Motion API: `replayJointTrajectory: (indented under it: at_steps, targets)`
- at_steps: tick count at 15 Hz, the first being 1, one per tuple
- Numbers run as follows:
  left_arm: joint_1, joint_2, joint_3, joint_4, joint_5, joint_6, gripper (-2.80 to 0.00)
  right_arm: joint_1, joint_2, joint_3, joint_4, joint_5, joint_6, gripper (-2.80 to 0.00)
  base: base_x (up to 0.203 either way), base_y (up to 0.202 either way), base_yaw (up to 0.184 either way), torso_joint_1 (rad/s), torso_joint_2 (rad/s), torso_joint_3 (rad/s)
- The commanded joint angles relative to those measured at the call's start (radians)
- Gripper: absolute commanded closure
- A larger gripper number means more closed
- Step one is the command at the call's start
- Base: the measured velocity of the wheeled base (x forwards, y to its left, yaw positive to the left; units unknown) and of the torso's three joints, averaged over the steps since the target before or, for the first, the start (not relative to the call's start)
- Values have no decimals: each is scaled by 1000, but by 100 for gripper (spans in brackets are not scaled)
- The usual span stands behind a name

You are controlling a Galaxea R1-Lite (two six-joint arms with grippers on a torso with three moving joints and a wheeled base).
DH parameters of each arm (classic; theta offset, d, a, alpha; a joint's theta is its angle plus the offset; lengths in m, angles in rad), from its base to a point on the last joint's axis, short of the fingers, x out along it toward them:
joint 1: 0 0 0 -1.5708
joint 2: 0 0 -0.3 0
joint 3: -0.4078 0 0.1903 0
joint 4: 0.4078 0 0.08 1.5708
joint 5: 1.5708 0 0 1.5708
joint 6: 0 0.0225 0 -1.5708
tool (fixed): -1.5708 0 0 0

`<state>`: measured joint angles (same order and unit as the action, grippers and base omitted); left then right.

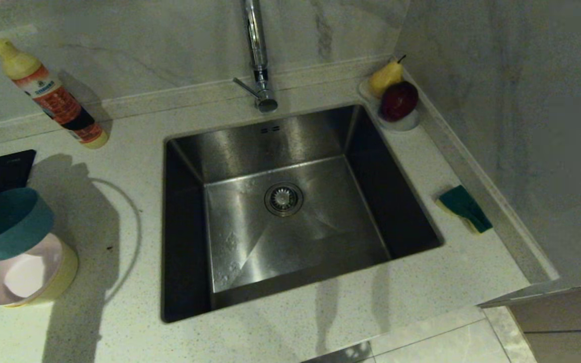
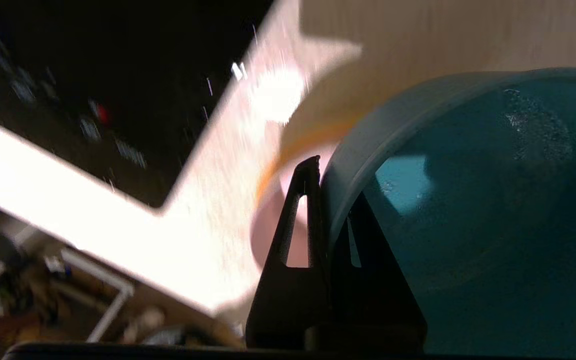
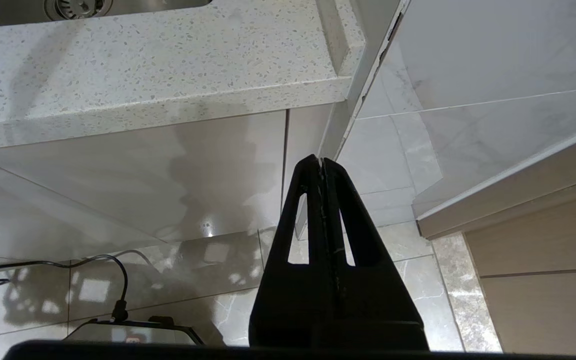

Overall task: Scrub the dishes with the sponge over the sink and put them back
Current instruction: Place the bowl on the bowl

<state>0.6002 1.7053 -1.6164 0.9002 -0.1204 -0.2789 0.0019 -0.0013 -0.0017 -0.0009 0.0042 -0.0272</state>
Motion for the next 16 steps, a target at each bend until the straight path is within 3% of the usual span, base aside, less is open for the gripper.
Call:
replayJointTrajectory:
  at_steps: [1, 3, 8, 14, 16]
  targets:
    - [-16, 1, 36, -44, 33, -1, 0, 0, 0, 0, -1, 0, 0, 0, 0, 0, 0, 0, 0, 0]
    - [-34, -2, 57, -53, 59, -1, 0, 0, 0, 0, -1, 0, 0, 0, 0, 0, 0, 0, 0, 0]
    - [-65, -35, 107, -67, 50, -3, 0, 0, 0, 0, -1, 0, 0, 0, 0, 0, 0, 0, 0, 0]
    - [-91, -91, 206, -242, 60, -2, 0, 0, 0, 0, -1, 0, 0, 0, 0, 0, 0, 0, 0, 0]
    - [-89, -93, 210, -251, 78, -2, 0, 0, 0, 0, -1, 0, 0, 0, 0, 0, 0, 0, 0, 0]
